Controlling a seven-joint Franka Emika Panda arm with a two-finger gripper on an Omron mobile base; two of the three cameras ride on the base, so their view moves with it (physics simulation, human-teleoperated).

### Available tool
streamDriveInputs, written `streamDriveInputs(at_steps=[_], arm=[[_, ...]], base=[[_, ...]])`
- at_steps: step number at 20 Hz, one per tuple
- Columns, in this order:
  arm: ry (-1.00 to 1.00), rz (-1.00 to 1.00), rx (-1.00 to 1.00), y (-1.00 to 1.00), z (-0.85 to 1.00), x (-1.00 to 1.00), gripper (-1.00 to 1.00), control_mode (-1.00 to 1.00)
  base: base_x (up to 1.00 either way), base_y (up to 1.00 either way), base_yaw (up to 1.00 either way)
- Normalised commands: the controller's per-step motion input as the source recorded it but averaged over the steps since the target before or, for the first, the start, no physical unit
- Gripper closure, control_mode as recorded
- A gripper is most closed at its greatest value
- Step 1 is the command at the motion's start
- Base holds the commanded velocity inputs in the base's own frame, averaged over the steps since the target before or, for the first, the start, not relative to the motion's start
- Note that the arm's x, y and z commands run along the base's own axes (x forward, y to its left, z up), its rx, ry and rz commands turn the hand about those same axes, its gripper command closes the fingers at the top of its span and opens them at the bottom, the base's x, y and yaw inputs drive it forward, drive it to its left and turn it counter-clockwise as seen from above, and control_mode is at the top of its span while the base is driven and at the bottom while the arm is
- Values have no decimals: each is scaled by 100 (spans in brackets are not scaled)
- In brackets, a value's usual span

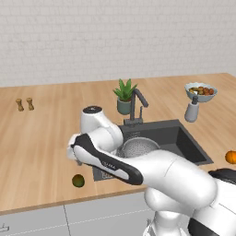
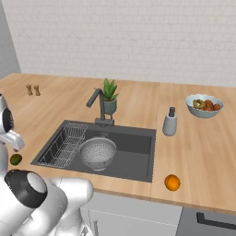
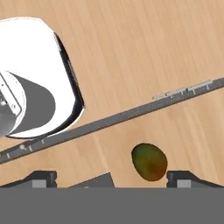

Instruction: Put the colander in the sink, put the mango, orange in the colander, and turn on the sink faucet and pour water over the colander.

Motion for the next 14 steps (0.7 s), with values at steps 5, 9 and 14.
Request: streamDriveInputs(at_steps=[5,9,14], arm=[[-2,5,0,24,-57,27,-100,-100],[0,6,0,30,-41,34,-100,-100],[2,6,0,30,-23,35,-100,-100]], base=[[0,0,0],[0,0,0],[0,0,0]])
